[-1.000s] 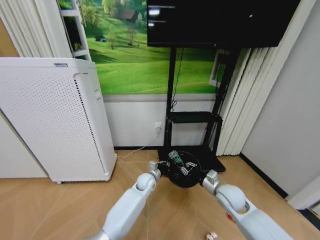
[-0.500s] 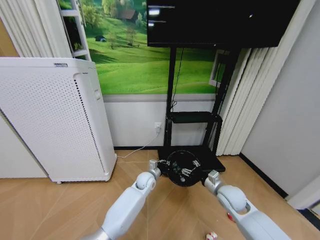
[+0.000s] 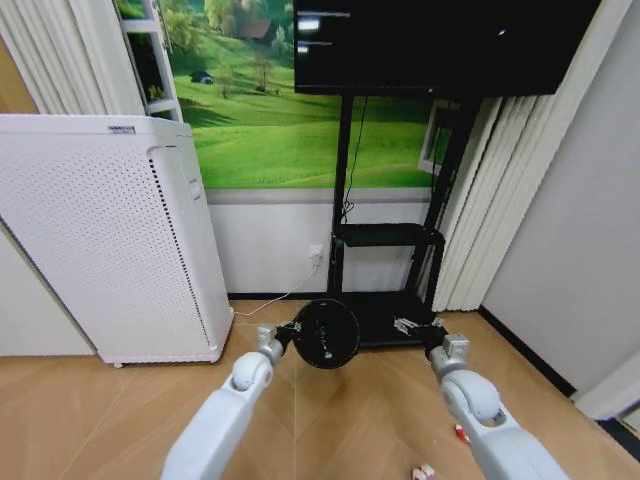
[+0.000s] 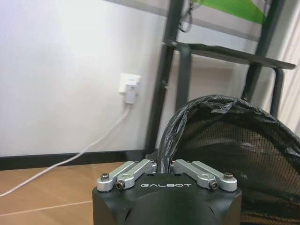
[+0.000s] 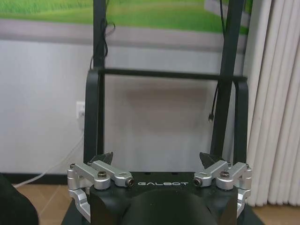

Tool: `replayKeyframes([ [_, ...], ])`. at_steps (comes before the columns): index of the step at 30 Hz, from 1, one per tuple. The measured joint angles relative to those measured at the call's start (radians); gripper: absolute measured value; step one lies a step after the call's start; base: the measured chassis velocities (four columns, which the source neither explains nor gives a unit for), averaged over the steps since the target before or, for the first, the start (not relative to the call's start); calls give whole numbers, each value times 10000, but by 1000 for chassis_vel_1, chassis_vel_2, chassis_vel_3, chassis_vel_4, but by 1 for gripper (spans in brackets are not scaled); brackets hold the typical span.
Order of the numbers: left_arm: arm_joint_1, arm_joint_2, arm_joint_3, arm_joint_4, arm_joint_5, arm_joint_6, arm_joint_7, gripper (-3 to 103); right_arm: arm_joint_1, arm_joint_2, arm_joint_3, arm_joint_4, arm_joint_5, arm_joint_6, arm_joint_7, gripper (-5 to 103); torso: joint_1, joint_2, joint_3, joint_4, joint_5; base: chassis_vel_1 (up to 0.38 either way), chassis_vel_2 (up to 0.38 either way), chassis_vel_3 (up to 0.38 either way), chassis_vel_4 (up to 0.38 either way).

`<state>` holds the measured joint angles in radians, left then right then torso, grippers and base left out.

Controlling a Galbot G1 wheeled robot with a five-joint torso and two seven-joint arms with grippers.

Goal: Pick up the trash bin and place the garbage on the floor into it.

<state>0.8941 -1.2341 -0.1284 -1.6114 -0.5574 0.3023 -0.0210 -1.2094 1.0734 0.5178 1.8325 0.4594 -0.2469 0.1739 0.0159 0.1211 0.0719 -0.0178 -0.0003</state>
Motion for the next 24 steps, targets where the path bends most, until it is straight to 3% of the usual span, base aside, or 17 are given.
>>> replayKeyframes([
  [6,1038,219,-940,-784,-15,115,265,4,-168,923,-317,-369,77,-467,-324,100,-1,0,0,1,1,0,0,0,0],
  [15,1474,308,-1456,-1086,16,86,645,4,-124,1181,-502,-373,62,-663,-636,100,0,0,0,1,1,-27,-21,24,23],
  [24,1536,388,-1586,-1101,-9,25,797,4,-184,1266,-633,-347,-217,-752,-778,100,-1,0,0,-3,2,-156,-161,162,165],
])
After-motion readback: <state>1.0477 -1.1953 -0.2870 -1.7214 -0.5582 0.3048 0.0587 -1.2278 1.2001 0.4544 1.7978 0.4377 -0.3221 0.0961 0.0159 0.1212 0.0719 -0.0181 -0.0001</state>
